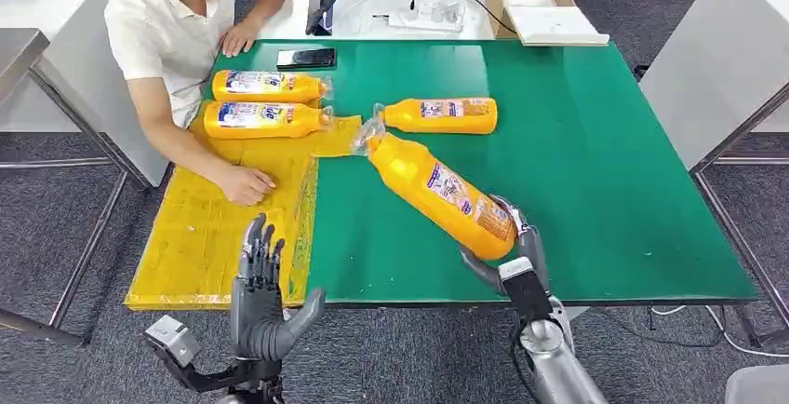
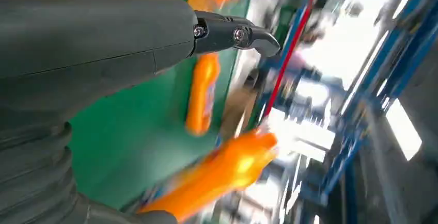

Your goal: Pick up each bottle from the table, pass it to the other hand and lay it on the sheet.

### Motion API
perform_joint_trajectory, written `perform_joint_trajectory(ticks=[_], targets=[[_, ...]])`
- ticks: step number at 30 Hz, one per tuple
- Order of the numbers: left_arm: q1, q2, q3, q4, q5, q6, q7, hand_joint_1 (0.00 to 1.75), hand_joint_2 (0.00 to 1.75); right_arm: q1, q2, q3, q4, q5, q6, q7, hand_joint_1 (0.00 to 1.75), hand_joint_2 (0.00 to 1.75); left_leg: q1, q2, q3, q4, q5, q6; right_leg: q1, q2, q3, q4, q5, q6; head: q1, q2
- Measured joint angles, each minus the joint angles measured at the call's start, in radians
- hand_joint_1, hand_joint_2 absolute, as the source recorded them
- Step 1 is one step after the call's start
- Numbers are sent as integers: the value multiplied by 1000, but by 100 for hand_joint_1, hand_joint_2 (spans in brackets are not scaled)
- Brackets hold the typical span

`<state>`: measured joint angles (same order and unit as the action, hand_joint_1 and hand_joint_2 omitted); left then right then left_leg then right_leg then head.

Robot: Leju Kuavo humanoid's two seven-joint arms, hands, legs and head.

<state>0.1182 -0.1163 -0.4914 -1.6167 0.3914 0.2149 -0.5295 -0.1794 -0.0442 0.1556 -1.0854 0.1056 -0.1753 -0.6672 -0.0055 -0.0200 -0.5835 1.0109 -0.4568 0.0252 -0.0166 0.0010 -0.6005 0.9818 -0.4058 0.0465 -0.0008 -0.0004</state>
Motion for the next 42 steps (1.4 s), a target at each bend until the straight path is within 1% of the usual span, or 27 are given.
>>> perform_joint_trajectory(ticks=[3, 4, 6, 8, 11, 14, 19, 28, 29, 30, 36, 40, 41, 42], targets=[[-6, 8, -9, 32, -8, -99, -6, 0, 175, 16, 21, 11, -43, -10, 123, 0, 175, 175, 1, 0, 0, 0, 0, 0, 0, 0, 0, 0, 0, 0, 0, 0], [-10, 9, -9, 44, -9, -131, -7, 0, 175, 23, 31, 24, -58, -19, 190, 0, 175, 175, 1, 0, 0, 0, 0, 0, 1, 0, -1, 0, 0, 0, 0, 0], [-19, 9, -8, 60, 9, -173, -4, 0, 175, 39, 48, 55, -83, -30, 287, 0, 175, 175, 1, 0, 0, 0, 0, 0, 1, 0, -1, 0, 0, 0, 0, 0], [-24, 9, -7, 68, 20, -197, 1, 0, 175, 56, 64, 92, -103, -32, 333, 0, 175, 175, 1, 0, 0, 0, 0, 0, 2, 0, -1, 0, 0, 0, 0, 0], [-30, 9, -6, 76, 31, -215, 7, 0, 175, 70, 83, 132, -122, -34, 348, 0, 175, 175, 1, 0, -1, 0, 0, 0, 1, 0, -1, 0, 0, 0, 0, 0], [-36, 7, -1, 81, 78, -259, 29, 0, 175, 84, 88, 177, -135, -36, 374, 0, 175, 175, 1, 0, -1, 0, 0, 0, 1, 0, -1, 0, 0, 0, 0, 0], [-41, -2, 3, 80, 107, -319, 28, 0, 175, 104, 98, 252, -135, -40, 407, 0, 175, 175, 1, 0, -1, 0, 0, 0, 0, 0, -1, 0, 0, 0, 0, 0], [-44, -14, 11, 71, 129, -375, 13, 0, 175, 105, 102, 309, -124, -35, 419, 0, 175, 175, 1, 0, -1, 0, 0, 0, 1, 0, -1, 0, 0, 0, 0, 0], [-44, -15, 11, 71, 129, -376, 12, 159, 175, 104, 102, 312, -121, -35, 421, 0, 175, 175, 1, 0, -1, 0, 0, 0, 1, 0, -1, 0, 0, 0, 0, 0], [-44, -15, 11, 71, 129, -376, 11, 175, 175, 104, 102, 312, -118, -35, 424, 0, 175, 175, 1, 0, -1, 0, 0, 0, 1, 0, -1, 0, 0, 0, 0, 0], [-44, -16, 13, 63, 85, -383, -16, 175, 175, 90, 104, 329, -82, -34, 425, 0, 175, 175, 1, 0, -1, 0, 0, 0, 0, 0, -1, 0, 0, 0, 1, 0], [-44, -16, 16, 63, 48, -384, -27, 175, 175, 78, 109, 336, -56, -30, 395, 0, 175, 175, 1, 0, -1, 0, 0, 0, 1, 0, -1, 0, 0, 0, 0, 0], [-44, -16, 16, 63, 46, -385, -26, 175, 175, 76, 109, 337, -52, -28, 391, 0, 152, 175, 1, 0, -1, 0, 0, 0, 1, 0, -1, 0, 0, 0, 0, 0], [-44, -16, 19, 63, 43, -385, -24, 175, 175, 75, 109, 338, -48, -25, 381, 0, 54, 175, 1, 0, -1, 0, 0, 0, 1, 0, -1, 0, 0, 0, 1, 0]])
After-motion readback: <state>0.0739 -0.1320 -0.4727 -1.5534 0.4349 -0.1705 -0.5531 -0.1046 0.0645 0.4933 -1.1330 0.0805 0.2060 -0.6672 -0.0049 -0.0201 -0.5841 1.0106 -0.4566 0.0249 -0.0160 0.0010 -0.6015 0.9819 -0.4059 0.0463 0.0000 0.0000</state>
